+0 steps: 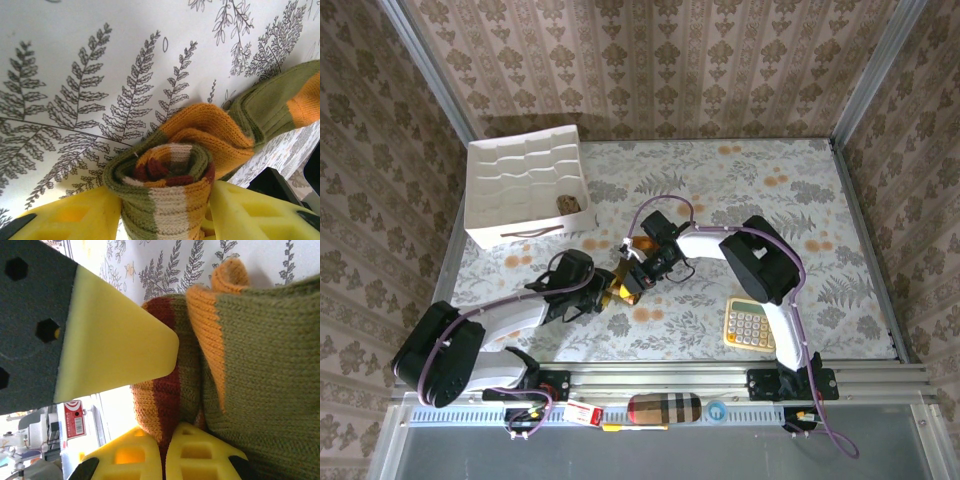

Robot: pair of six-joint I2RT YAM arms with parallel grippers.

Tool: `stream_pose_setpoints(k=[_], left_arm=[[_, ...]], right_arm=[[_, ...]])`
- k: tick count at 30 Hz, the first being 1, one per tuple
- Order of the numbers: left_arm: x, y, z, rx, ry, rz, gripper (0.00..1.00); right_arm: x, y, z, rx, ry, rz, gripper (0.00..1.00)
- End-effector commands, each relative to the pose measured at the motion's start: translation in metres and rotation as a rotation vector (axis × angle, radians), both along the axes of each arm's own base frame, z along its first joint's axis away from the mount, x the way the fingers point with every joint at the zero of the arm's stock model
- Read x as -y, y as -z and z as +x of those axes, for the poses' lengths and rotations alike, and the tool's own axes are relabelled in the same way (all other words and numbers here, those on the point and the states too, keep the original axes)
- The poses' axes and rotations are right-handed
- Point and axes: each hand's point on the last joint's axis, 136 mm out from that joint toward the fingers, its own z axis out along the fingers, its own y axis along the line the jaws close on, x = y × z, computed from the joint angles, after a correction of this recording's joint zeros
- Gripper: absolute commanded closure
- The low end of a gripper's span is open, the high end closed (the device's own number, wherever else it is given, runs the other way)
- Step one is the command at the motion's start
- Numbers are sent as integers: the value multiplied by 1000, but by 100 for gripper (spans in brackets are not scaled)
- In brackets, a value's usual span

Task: Roll the socks

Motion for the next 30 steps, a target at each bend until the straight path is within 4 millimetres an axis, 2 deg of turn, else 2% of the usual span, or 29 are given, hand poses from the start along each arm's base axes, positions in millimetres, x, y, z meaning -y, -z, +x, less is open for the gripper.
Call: stream_pose_setpoints(k=[1,7,15,16,18,20,21,22,25,27,30], left_arm=[[-9,10,-7,-56,-36,49,49],[-11,4,-13,-88,-55,46,42],[8,11,2,-84,-45,-6,49],[9,11,4,-83,-43,-4,52],[11,15,6,-103,-39,1,64],[12,18,1,-155,-31,15,85],[10,19,-7,-207,-16,44,95],[4,20,-19,-273,-4,92,100],[-16,21,-47,-417,17,205,100],[-26,21,-59,-477,7,253,100],[-34,20,-66,-517,-9,302,100]], right_arm=[[42,74,-19,-115,56,-314,100],[46,75,-16,-120,65,-313,100],[45,76,-17,-136,64,-311,100],[45,76,-17,-134,64,-311,100],[47,76,-18,-120,54,-316,100],[48,73,-20,-70,24,-318,100],[48,70,-20,-26,4,-316,97],[47,66,-20,29,-17,-308,90],[42,46,-12,275,-42,-265,77],[38,22,-3,504,-20,-203,69],[36,-19,1,898,20,-123,56]])
